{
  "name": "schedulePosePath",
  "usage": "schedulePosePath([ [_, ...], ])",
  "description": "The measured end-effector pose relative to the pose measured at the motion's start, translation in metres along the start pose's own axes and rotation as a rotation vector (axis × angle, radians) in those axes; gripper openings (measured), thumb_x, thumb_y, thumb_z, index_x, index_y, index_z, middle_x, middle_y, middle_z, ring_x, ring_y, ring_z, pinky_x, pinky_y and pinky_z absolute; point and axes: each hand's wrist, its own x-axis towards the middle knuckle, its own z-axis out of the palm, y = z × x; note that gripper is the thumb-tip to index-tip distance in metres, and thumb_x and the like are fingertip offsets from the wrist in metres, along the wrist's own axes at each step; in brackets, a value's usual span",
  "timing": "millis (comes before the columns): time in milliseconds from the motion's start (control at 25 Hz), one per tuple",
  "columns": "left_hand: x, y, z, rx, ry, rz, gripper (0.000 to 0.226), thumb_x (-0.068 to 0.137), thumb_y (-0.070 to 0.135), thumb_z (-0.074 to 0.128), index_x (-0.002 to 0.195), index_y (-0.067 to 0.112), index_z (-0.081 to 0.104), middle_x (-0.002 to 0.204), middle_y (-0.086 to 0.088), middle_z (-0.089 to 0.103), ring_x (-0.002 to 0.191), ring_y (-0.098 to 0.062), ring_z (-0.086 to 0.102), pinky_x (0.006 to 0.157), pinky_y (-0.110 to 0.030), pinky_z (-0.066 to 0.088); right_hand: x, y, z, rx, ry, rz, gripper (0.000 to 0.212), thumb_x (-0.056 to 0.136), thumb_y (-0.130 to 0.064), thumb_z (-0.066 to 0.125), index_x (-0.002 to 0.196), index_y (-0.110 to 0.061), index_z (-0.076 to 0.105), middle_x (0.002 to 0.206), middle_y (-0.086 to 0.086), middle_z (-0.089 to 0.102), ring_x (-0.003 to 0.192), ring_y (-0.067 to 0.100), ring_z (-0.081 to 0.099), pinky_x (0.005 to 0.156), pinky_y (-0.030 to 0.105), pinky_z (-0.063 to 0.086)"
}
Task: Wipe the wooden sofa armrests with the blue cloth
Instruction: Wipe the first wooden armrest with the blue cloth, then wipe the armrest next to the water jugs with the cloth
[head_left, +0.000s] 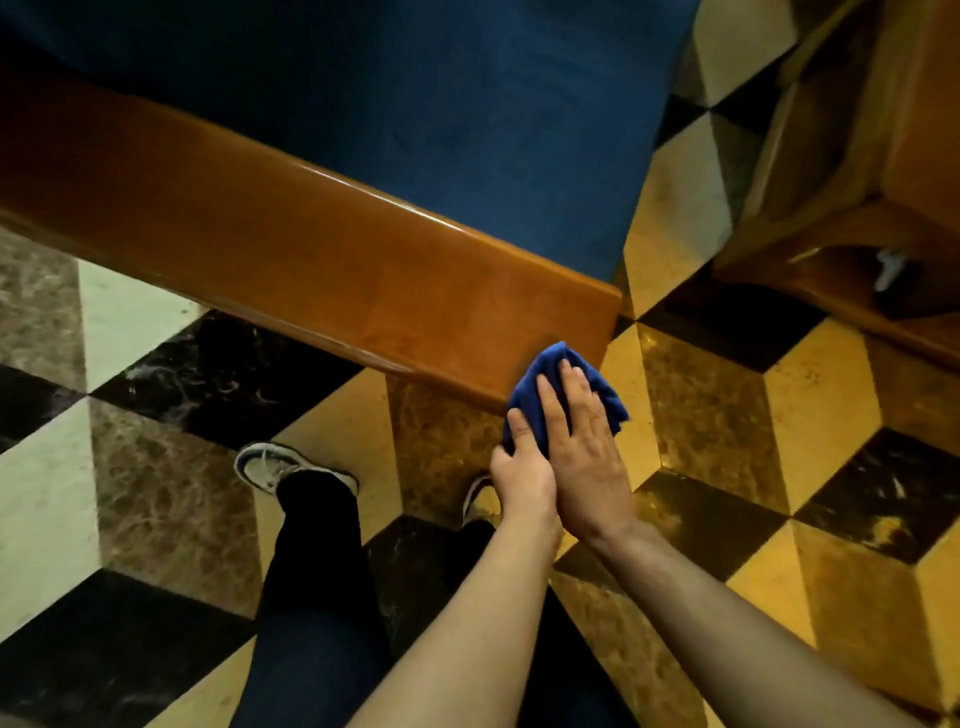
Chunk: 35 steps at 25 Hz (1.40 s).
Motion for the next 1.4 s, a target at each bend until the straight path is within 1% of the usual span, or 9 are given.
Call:
schedulePosePath([
  [200,-0.019,0.041,-0.051,-0.047,-0.174,0.146,0.033,0.079,0.041,0.083,0.089,0.01,0.077,0.088,-0.011,0.081,0.082,-0.027,0.077,0.079,-0.042,0.061,0.006,-0.02,-0.037,0.72,-0.088,0.158,0.082,0.069,-0.038,0.057,0.149,-0.023,0.043,0.16,-0.004,0.025,0.15,0.017,0.026,0.125,0.044,0.026],
  [360,-0.05,0.107,-0.113,-0.201,-0.266,0.199,0.03,0.073,0.027,0.088,0.093,0.007,0.078,0.093,-0.017,0.08,0.081,-0.029,0.077,0.067,-0.037,0.062,0.028,-0.098,-0.065,1.116,-0.298,0.346,0.076,0.076,-0.03,0.055,0.151,-0.023,0.043,0.149,0.002,0.043,0.137,0.015,0.042,0.119,0.037,0.033],
  [480,-0.065,0.167,-0.184,-0.263,-0.273,0.281,0.049,0.078,0.023,0.083,0.114,-0.007,0.07,0.108,-0.028,0.073,0.095,-0.039,0.072,0.083,-0.046,0.061,0.057,-0.185,-0.072,1.447,-0.628,0.572,0.049,0.089,-0.031,0.06,0.135,-0.013,0.061,0.129,0.015,0.064,0.115,0.028,0.063,0.101,0.041,0.048],
  [600,-0.057,0.233,-0.274,-0.346,-0.179,0.366,0.056,0.082,0.023,0.074,0.125,-0.011,0.062,0.122,-0.038,0.065,0.109,-0.048,0.064,0.101,-0.06,0.05,0.097,-0.296,-0.073,1.305,-0.752,0.474,0.027,0.089,-0.025,0.069,0.109,-0.007,0.071,0.106,0.018,0.075,0.089,0.03,0.073,0.081,0.039,0.057],
  [800,-0.029,0.342,-0.43,-0.397,0.161,0.442,0.02,0.083,0.008,0.067,0.102,0.005,0.063,0.098,-0.022,0.065,0.089,-0.031,0.064,0.077,-0.04,0.052,0.167,-0.486,-0.064,1.022,-0.652,0.122,0.021,0.092,-0.01,0.072,0.111,-0.007,0.063,0.117,0.024,0.071,0.097,0.028,0.069,0.096,0.05,0.055],
  [1000,-0.003,0.472,-0.559,-0.368,0.326,0.494,0.014,0.088,0.002,0.07,0.098,0.009,0.063,0.09,-0.01,0.069,0.075,-0.019,0.065,0.063,-0.029,0.053,0.235,-0.668,-0.057,0.905,-0.548,-0.176,0.019,0.095,-0.021,0.07,0.108,-0.012,0.059,0.099,0.009,0.07,0.092,0.025,0.07,0.082,0.038,0.056],
  [1080,0.007,0.528,-0.589,-0.361,0.308,0.476,0.004,0.09,0.007,0.069,0.093,0.01,0.07,0.09,-0.013,0.073,0.077,-0.024,0.068,0.061,-0.03,0.054,0.27,-0.726,-0.068,0.922,-0.53,-0.25,0.019,0.098,-0.023,0.065,0.11,-0.012,0.055,0.095,0.003,0.066,0.088,0.019,0.067,0.076,0.034,0.054],
  [1280,0.067,0.705,-0.637,-0.307,0.306,0.498,0.012,0.094,0.007,0.063,0.103,0.002,0.071,0.115,-0.028,0.072,0.103,-0.036,0.068,0.097,-0.054,0.053,0.415,-0.848,-0.085,0.878,-0.408,-0.334,0.021,0.099,-0.028,0.061,0.114,-0.017,0.051,0.09,-0.004,0.064,0.086,0.018,0.061,0.076,0.033,0.048],
  [1400,0.1,0.819,-0.635,-0.241,0.401,0.516,0.018,0.085,0.017,0.064,0.099,0.008,0.071,0.104,-0.016,0.077,0.097,-0.03,0.072,0.083,-0.045,0.06,0.514,-0.898,-0.097,0.845,-0.436,-0.327,0.018,0.101,-0.039,0.055,0.11,-0.027,0.046,0.083,-0.006,0.063,0.079,0.018,0.059,0.063,0.029,0.041],
])
